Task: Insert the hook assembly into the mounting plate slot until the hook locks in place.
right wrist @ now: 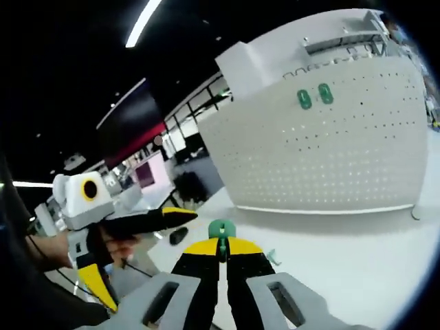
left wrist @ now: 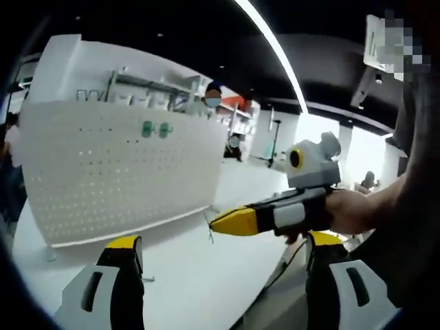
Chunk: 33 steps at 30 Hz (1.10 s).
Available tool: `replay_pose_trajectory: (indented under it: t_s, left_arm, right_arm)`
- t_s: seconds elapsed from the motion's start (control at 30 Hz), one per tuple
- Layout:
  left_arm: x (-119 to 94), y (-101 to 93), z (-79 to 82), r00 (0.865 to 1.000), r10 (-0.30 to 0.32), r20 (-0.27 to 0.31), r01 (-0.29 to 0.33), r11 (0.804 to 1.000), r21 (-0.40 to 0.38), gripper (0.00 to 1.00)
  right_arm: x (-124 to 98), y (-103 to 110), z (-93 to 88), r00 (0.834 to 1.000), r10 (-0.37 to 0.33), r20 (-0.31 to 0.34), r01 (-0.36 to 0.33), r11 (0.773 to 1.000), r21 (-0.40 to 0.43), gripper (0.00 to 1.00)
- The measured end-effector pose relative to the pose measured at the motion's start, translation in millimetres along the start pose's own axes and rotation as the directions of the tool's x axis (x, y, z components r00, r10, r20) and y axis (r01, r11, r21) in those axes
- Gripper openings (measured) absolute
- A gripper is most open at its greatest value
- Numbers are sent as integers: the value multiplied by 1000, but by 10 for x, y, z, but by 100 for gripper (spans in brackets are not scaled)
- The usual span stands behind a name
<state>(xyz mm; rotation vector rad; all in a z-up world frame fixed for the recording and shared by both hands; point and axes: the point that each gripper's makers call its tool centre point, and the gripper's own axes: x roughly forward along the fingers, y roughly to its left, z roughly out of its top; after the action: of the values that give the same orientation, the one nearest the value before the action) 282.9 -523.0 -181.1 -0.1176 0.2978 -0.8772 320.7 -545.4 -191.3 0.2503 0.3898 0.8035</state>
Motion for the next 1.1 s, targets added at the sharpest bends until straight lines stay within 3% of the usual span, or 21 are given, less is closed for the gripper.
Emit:
replay_pose_trajectory:
  t_s: [0.13, 0.67, 0.93, 1.03, 1.1]
  left_arm:
    - [-20, -3, -66, 1000, 8, -26, -7, 1000, 13, 100]
    - [-194, -8, -41, 1000, 25, -9, -25, 999, -34, 100]
    - [-253, -28, 28, 1000, 22, 11, -23, 1000, 14, 100]
    - [-261, -11, -54, 999, 27, -43, -25, 999, 45, 100]
    - [-269, -3, -44, 999, 26, -37, -25, 999, 36, 100]
  right_arm:
    - [-5, -41, 50, 1000, -12, 3, 12, 999, -39, 0]
    - [-38, -150, 200, 998, -62, 32, 65, 992, -107, 0]
    - [-27, -222, 288, 995, -92, 41, 97, 984, -151, 0]
    - [-30, -284, 360, 993, -106, 54, 113, 982, -153, 0]
    - [-31, -328, 418, 990, -121, 67, 130, 978, -164, 0]
